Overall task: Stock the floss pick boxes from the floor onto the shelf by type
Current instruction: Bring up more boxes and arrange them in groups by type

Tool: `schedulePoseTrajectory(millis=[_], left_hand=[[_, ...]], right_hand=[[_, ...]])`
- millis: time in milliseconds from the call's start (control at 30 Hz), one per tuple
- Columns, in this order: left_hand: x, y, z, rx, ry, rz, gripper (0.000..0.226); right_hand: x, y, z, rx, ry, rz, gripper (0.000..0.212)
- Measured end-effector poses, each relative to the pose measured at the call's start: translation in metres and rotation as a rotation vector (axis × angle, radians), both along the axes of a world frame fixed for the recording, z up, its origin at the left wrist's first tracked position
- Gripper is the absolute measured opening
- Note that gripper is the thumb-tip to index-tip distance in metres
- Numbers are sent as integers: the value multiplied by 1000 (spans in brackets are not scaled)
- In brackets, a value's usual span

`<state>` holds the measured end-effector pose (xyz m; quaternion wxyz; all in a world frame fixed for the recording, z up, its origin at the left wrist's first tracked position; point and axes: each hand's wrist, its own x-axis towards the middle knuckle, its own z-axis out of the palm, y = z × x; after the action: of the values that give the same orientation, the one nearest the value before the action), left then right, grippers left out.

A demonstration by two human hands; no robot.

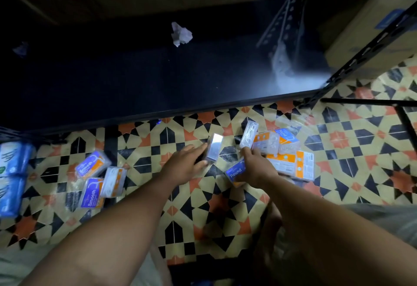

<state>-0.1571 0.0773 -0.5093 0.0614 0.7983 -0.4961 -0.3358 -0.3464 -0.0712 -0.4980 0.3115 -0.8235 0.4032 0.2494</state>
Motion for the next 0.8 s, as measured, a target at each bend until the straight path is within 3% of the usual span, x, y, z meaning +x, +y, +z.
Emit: schedulePoseTrajectory(millis=[100, 200, 333, 500, 633, 800], left_hand=[[4, 13, 0, 24, 92, 178, 70], [0, 11, 5, 45, 145, 310, 88], [-13, -16, 8, 28, 96, 340, 101], [-25, -42, 1, 33, 25, 340, 70], [-16, -36, 2, 33, 140, 436, 51], [-2, -11, 18, 3, 236, 507, 43]], right_hand=[[2, 0, 2, -22, -22, -33, 81], [5, 0, 6, -19, -50, -67, 75], [4, 0, 6, 21, -90, -128, 64], [4, -1, 8, 61, -98, -165, 57], [1, -2, 9, 66, -76, -161, 56], [1, -3, 19, 124, -89, -258, 56]])
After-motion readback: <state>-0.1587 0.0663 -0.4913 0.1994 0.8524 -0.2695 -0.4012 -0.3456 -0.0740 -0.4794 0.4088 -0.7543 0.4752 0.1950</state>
